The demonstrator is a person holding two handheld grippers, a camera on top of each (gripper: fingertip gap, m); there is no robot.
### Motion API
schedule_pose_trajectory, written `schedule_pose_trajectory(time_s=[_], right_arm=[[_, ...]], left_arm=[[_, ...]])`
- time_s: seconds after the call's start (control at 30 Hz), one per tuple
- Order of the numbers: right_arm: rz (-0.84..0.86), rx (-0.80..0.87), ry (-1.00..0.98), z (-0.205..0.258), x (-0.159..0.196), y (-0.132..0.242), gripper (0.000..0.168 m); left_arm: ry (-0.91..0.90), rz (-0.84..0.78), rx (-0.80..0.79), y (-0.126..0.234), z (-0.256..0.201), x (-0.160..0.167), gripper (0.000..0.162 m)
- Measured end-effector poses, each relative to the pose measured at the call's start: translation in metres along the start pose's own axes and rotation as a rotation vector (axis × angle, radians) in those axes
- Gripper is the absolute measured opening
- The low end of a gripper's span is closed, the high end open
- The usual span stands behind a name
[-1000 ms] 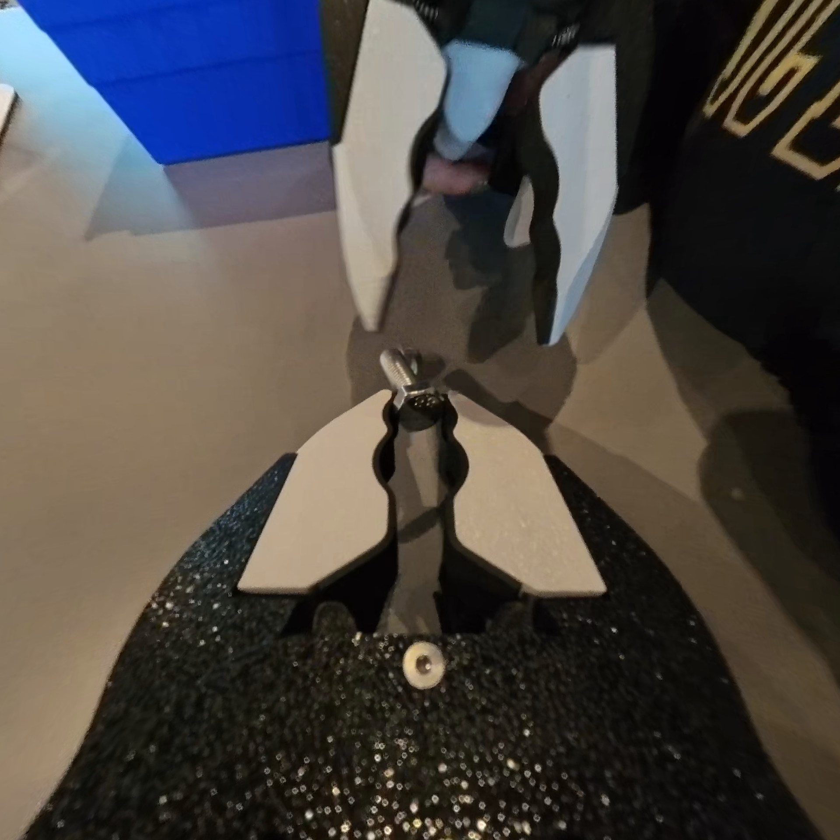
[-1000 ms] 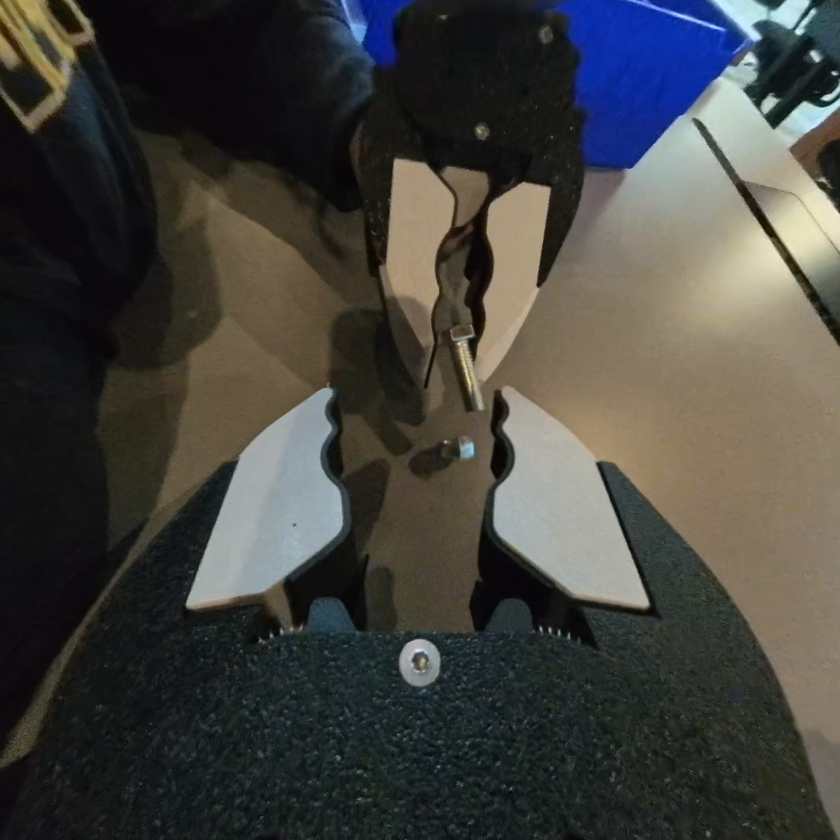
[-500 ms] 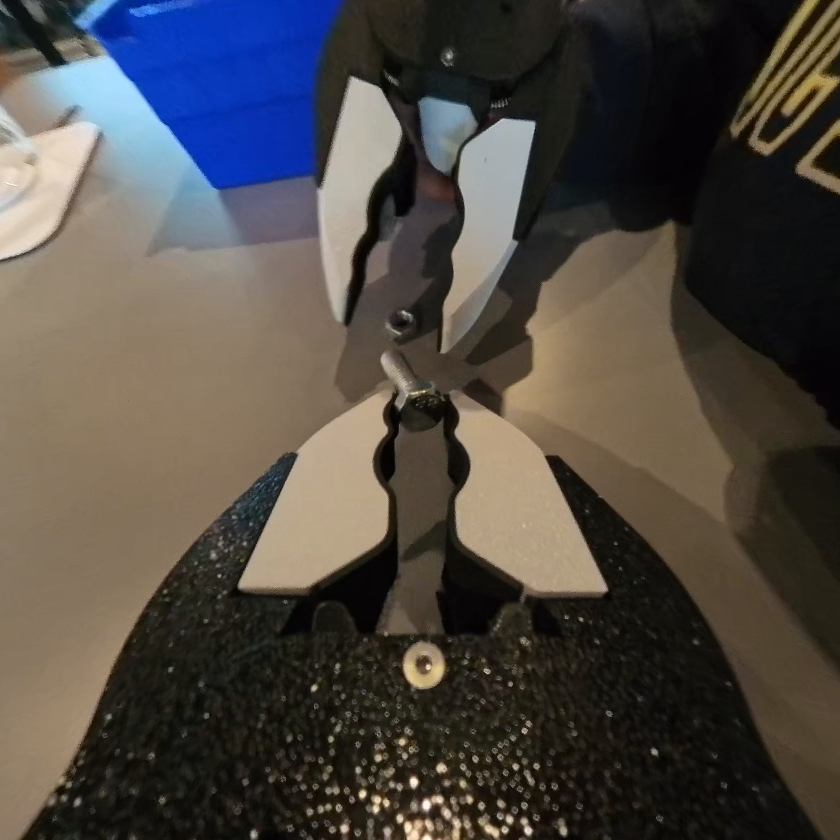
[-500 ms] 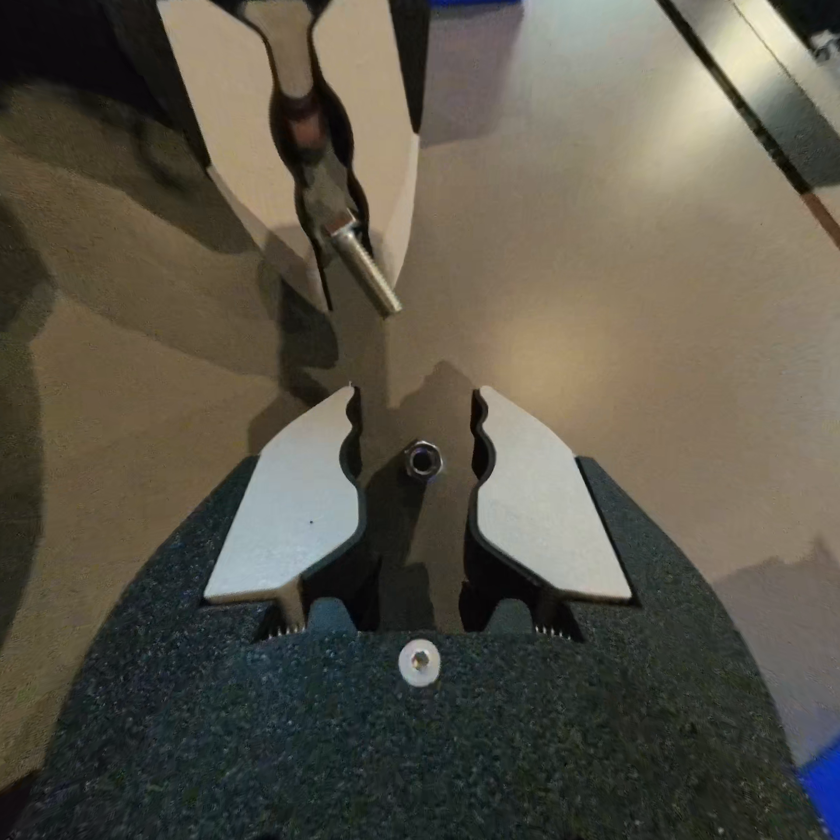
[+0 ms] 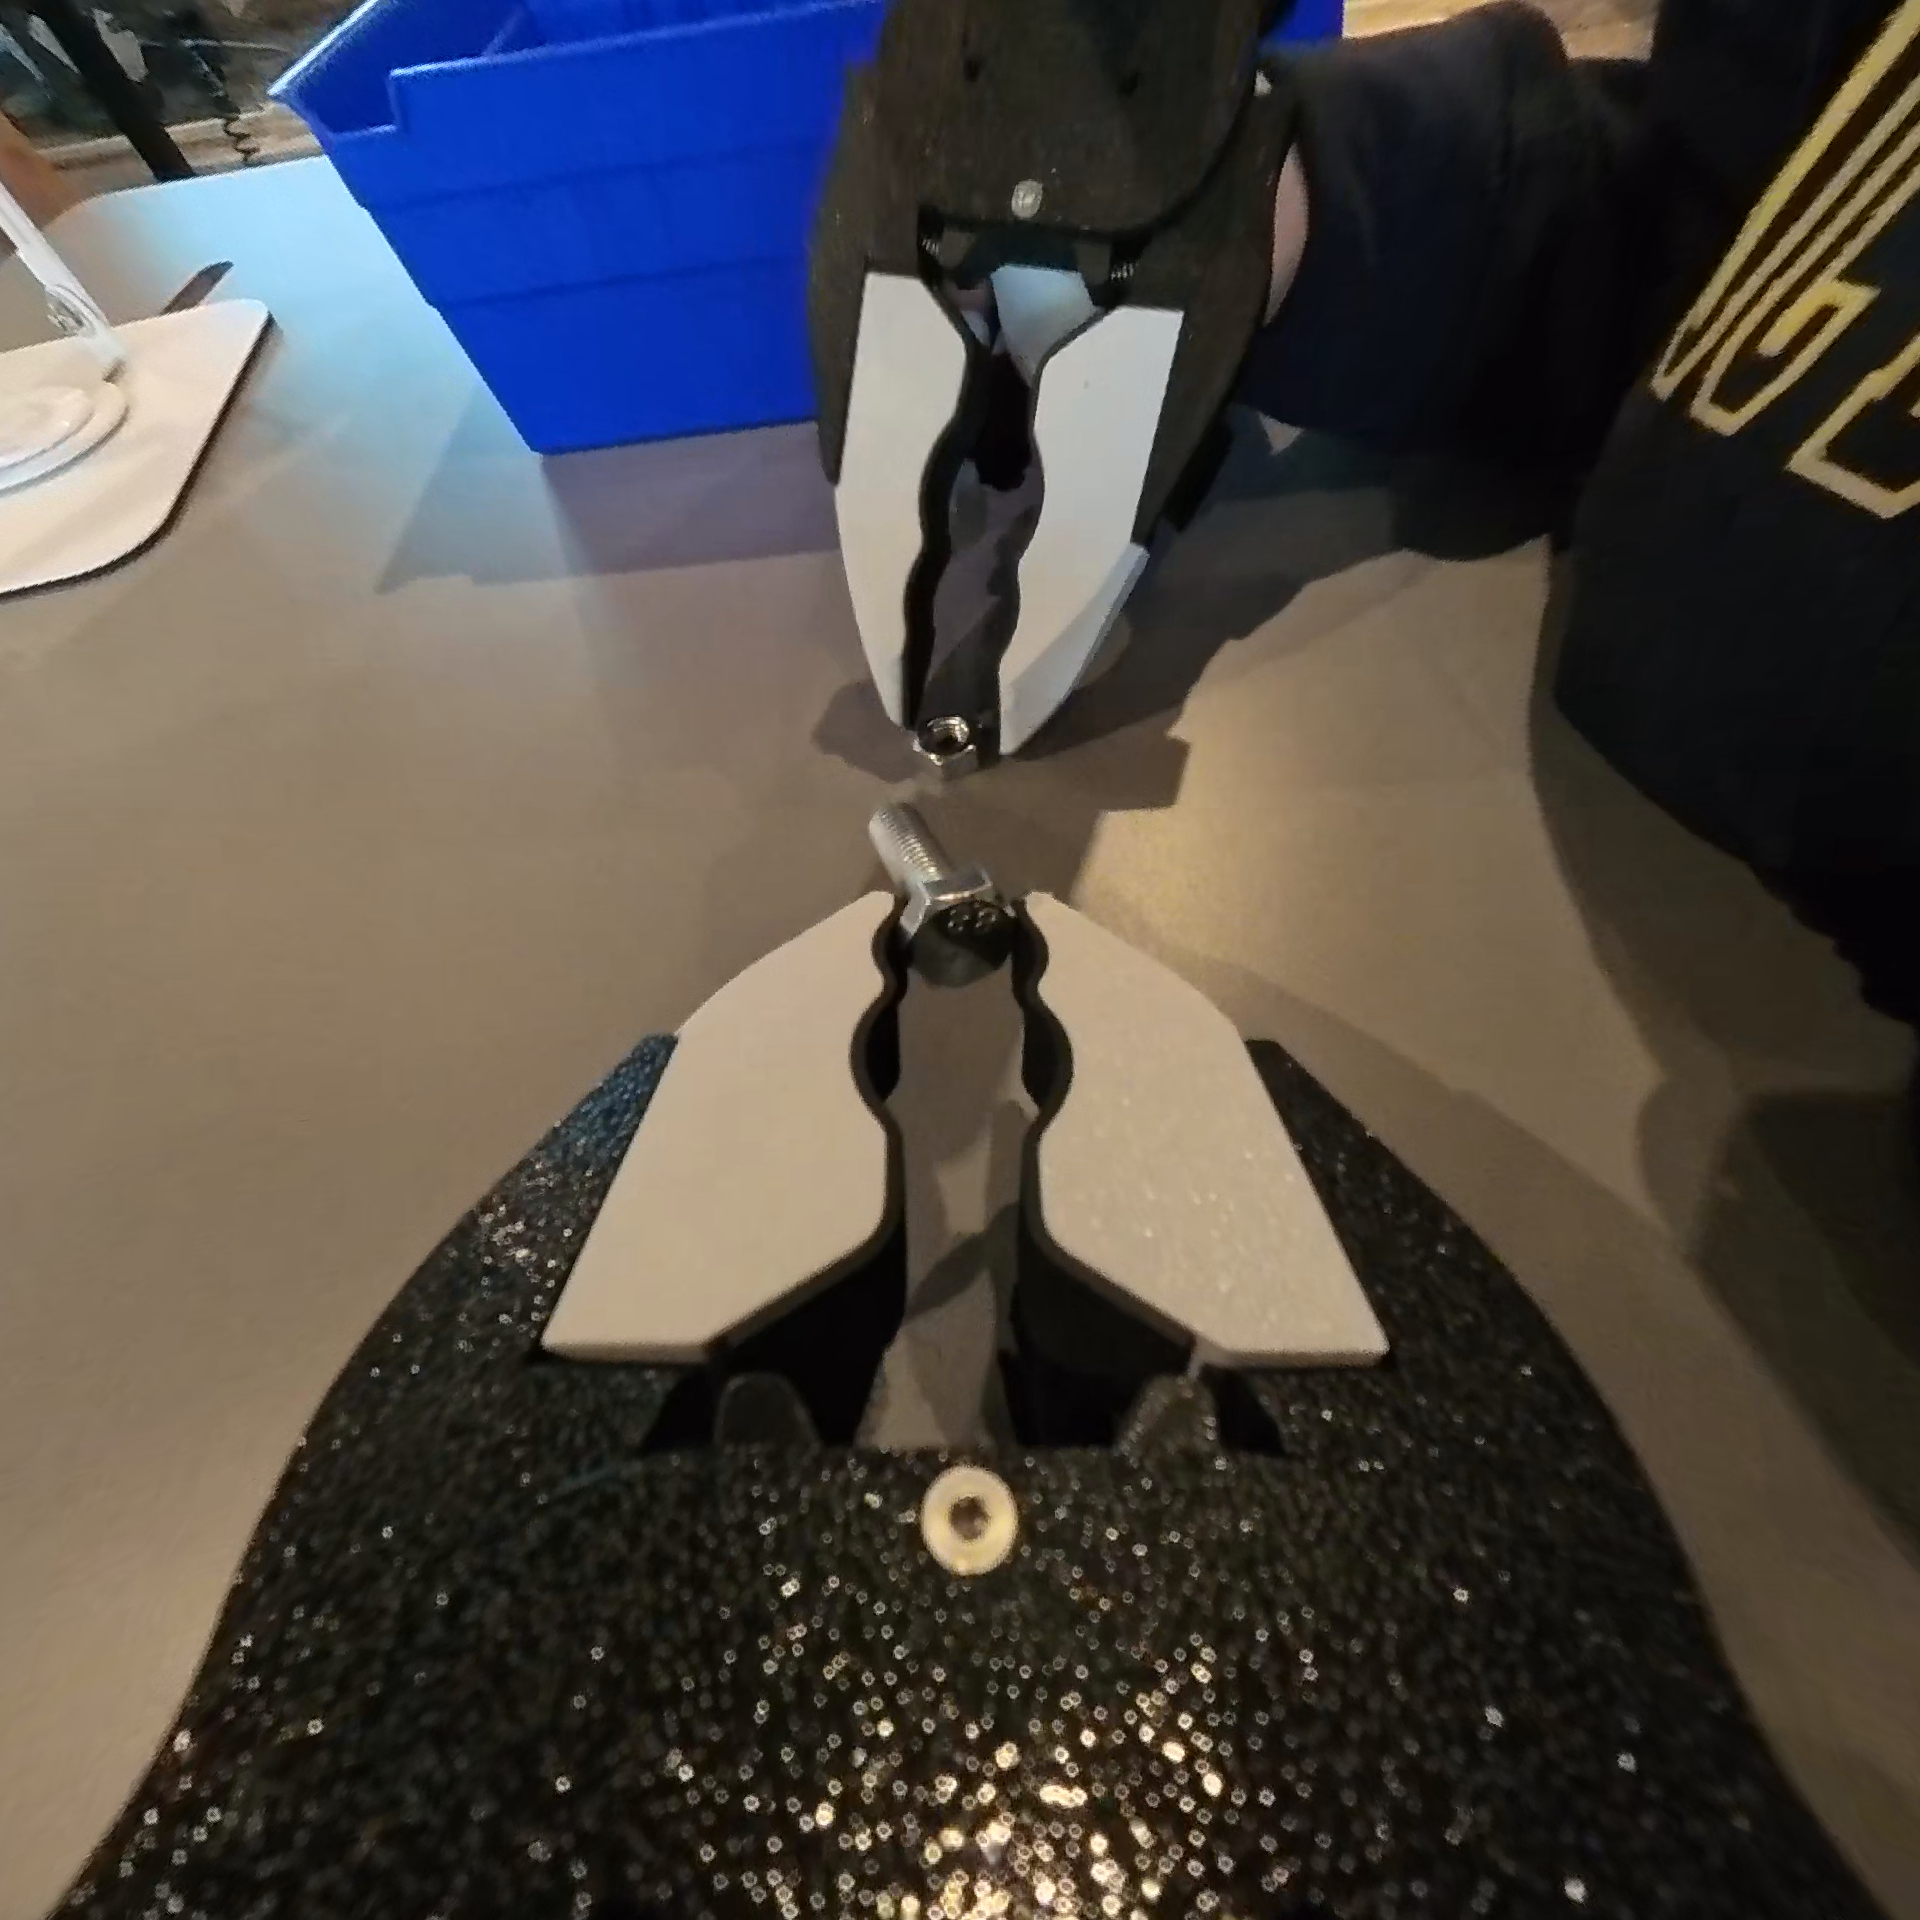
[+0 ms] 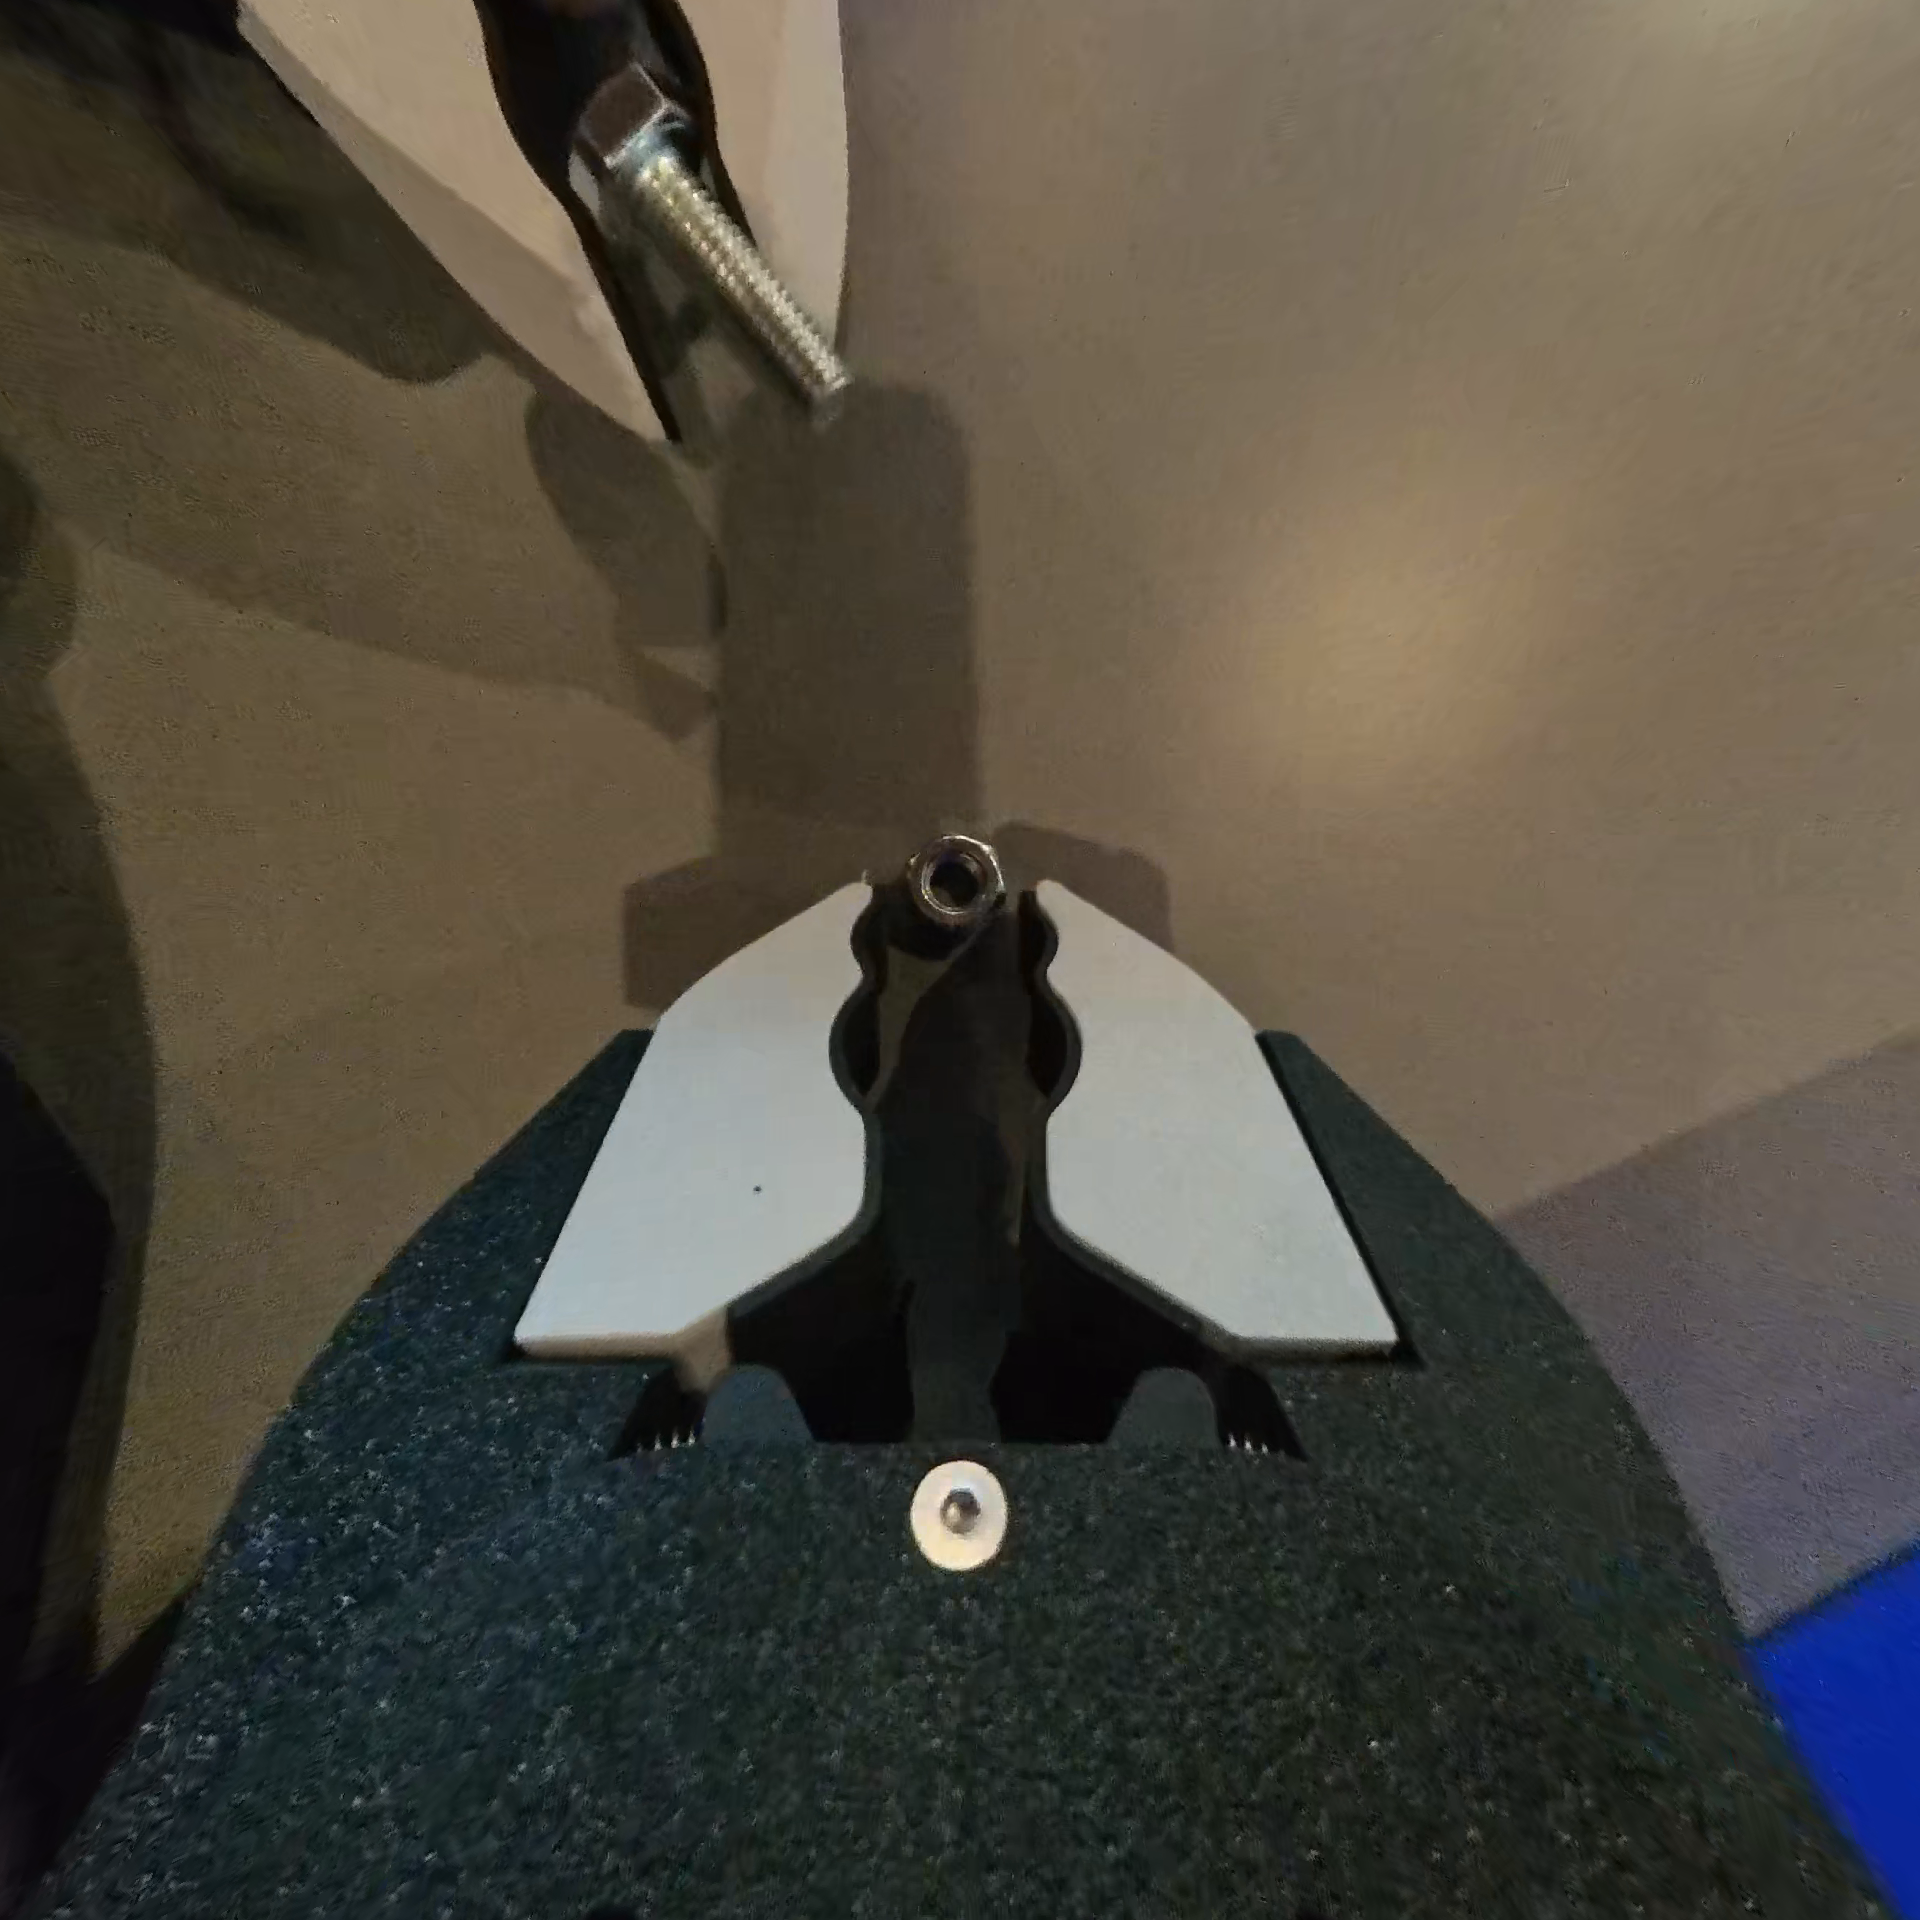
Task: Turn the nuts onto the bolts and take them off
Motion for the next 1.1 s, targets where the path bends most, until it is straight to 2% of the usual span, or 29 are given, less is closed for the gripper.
schedule_pose_trajectory(time_s=[0.57,1.03,1.1], right_arm=[[-0.029,-0.005,-0.009,0.0016,-0.0021,-0.0023,0.032],[-0.041,-0.044,-0.089,0.0016,-0.0012,-0.0022,0.029],[-0.039,-0.043,-0.089,0.0011,-0.0007,-0.0018,0.023]], left_arm=[[-0.005,0.010,0.009,-0.0007,-0.0010,-0.0002,0.018],[-0.007,0.015,0.013,-0.0011,-0.0014,-0.0003,0.018],[-0.008,0.016,0.014,-0.0012,-0.0015,-0.0004,0.018]])
Point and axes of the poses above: each gripper's, where its closed fingertips meet, y back along the fingers, x out of its underside, z = x × y across the jaws, the point moved 6 cm from there along y, back along the fingers, and after that the axes turned 1 degree about -z, right-handed, at the moved point
